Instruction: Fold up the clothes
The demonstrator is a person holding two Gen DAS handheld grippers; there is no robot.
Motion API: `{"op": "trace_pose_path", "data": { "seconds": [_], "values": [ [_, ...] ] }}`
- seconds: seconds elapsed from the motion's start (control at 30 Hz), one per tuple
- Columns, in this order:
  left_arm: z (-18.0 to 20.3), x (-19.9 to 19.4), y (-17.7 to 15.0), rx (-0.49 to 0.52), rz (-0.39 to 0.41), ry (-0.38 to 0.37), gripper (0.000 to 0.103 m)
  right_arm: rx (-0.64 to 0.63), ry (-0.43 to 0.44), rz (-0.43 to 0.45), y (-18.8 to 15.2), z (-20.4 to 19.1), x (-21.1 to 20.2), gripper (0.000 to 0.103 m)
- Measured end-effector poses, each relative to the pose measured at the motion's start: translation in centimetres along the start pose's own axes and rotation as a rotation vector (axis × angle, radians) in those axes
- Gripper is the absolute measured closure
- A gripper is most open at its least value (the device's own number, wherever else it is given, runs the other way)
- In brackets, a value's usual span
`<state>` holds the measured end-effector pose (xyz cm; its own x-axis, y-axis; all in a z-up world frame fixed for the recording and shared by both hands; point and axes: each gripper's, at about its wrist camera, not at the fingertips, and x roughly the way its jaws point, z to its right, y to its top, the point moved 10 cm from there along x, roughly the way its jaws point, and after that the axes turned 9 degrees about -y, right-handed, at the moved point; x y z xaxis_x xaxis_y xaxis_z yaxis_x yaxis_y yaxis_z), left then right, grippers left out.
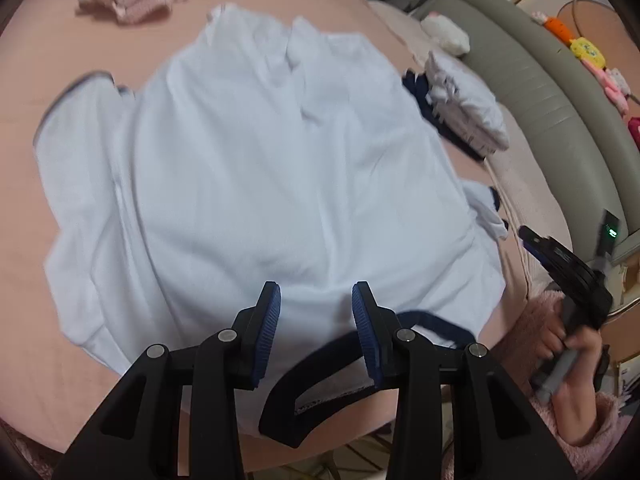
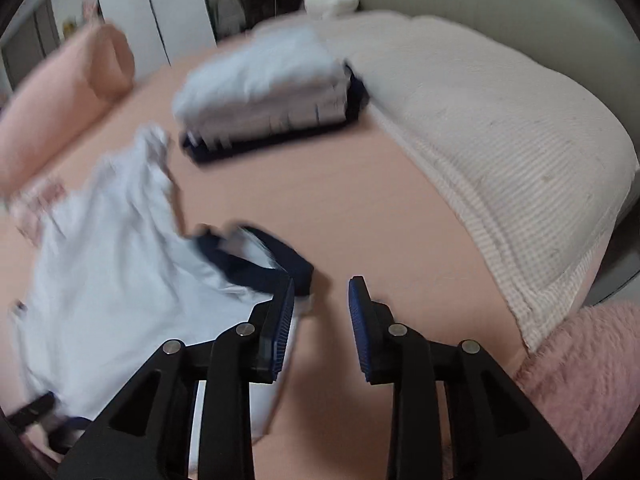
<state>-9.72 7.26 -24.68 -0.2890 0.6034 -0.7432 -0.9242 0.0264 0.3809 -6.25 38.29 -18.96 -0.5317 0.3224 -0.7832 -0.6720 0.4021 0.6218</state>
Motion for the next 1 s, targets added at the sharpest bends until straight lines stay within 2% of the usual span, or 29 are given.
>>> {"op": "trace_pose_path", "data": {
  "seconds": [0.1, 0.13, 0.2, 0.23, 0.27, 0.3, 0.37, 0.5, 0.63, 0.73, 0.8, 0.83, 0.87, 0.93, 1.0],
  "values": [
    [-1.2, 0.8, -0.5, -0.006, -0.071, 0.106, 0.064, -0.098, 0.152, 0.013, -1.3, -4.7, -2.4, 0.07],
    [-1.7, 1.1, -1.0, -0.015, -0.109, 0.134, 0.064, -0.149, 0.205, -0.011, -2.5, -6.7, -2.8, 0.069],
    [-1.8, 0.6, -2.2, -0.004, -0.15, 0.162, 0.064, -0.272, 0.288, -0.113, -6.1, -10.7, -2.7, 0.069],
    [-1.7, 0.1, -2.7, 0.007, -0.162, 0.174, 0.064, -0.331, 0.283, -0.176, -7.9, -11.7, -2.1, 0.07],
    [-1.9, -0.7, -3.1, 0.012, -0.16, 0.186, 0.064, -0.39, 0.242, -0.234, -9.5, -11.9, -1.2, 0.071],
    [-2.3, -1.6, -3.5, 0.012, -0.147, 0.197, 0.064, -0.425, 0.203, -0.261, -10.5, -11.5, -0.6, 0.071],
    [-4.4, -3.4, -2.9, -0.075, -0.078, 0.18, 0.064, -0.42, 0.185, -0.253, -10.3, -10.2, -0.6, 0.071],
    [-9.9, -6.3, -0.5, -0.277, 0.076, 0.145, 0.064, -0.38, 0.217, -0.22, -9.1, -10.2, -1.6, 0.067],
    [-13.5, -5.9, 2.2, -0.348, 0.133, 0.122, 0.06, -0.355, 0.268, -0.219, -8.9, -12.3, -2.4, 0.067],
    [-14.0, -5.2, 3.5, -0.351, 0.175, 0.075, 0.05, -0.332, 0.258, -0.215, -8.4, -12.3, -1.0, 0.067],
    [-13.4, -5.0, 3.8, -0.321, 0.187, 0.057, 0.053, -0.317, 0.26, -0.216, -8.5, -12.1, -0.5, 0.066],
    [-12.9, -4.8, 3.8, -0.317, 0.188, 0.033, 0.068, -0.309, 0.265, -0.218, -8.7, -12.0, -0.4, 0.065],
    [-12.4, -4.6, 3.9, -0.322, 0.185, -0.005, 0.073, -0.31, 0.27, -0.214, -8.7, -12.1, -0.4, 0.063],
    [-11.8, -4.5, 4.2, -0.34, 0.195, -0.052, 0.072, -0.333, 0.267, -0.198, -8.6, -12.8, -0.2, 0.061],
    [-13.3, -5.0, 4.5, -0.4, 0.231, -0.034, 0.069, -0.353, 0.253, -0.189, -8.7, -13.0, -0.1, 0.061]
  ]
}}
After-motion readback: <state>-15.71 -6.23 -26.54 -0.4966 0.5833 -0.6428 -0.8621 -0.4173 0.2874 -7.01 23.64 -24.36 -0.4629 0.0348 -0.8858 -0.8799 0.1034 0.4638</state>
